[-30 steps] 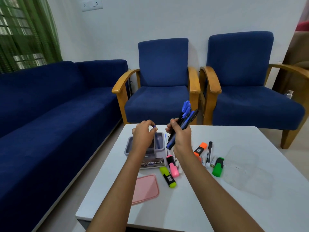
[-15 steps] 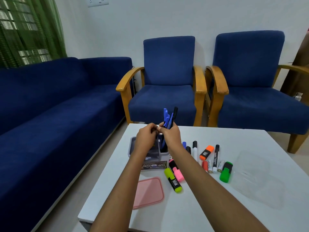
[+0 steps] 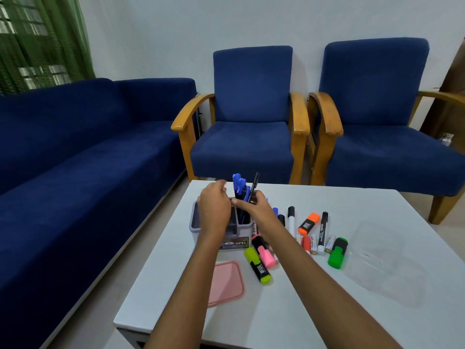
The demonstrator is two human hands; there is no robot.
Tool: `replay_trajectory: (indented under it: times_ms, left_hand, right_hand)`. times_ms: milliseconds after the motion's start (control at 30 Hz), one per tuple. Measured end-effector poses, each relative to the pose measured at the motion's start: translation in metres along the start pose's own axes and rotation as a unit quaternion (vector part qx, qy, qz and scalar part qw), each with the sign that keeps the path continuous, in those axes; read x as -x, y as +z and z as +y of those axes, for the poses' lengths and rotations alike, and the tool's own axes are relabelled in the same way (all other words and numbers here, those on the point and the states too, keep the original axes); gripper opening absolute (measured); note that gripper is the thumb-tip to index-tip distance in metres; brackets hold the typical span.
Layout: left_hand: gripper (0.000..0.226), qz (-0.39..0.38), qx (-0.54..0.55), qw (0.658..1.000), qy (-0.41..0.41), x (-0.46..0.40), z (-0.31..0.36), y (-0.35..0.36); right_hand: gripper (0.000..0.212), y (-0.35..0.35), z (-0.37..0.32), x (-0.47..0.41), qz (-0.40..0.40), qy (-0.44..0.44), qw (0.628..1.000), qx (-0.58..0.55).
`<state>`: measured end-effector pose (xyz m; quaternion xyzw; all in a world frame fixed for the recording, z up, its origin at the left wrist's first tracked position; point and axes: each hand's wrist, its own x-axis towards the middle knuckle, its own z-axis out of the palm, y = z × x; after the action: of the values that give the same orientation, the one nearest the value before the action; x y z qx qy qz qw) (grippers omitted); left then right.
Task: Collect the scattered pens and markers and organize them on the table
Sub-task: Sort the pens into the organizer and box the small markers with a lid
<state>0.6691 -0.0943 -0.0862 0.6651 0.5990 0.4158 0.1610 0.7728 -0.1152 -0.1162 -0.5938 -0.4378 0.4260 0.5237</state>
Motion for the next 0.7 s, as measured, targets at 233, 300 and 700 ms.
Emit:
replay_trajectory:
  times_ms: [233,300,700]
  left_hand:
    - [0.027,0.127,0.037,0.953,0.272,0.046,0.025,0.009]
    - [0.019,0.099,-0.033,0.952,0.289,0.055,0.021,0.021]
    - [0.019,0.029,-0.018,0.986,0.163,0.046,-0.025,0.022]
  right_hand:
    - [0.013,-0.053,0.002,-0.001,0.253,-0.004,0.964,-0.078]
    - [0.007,-0.07,0.008,-0.004,0.271,0.02,0.962,0.031]
    - [0.023,-0.082,0.02,0.013,0.128,0.03,0.854,0.503]
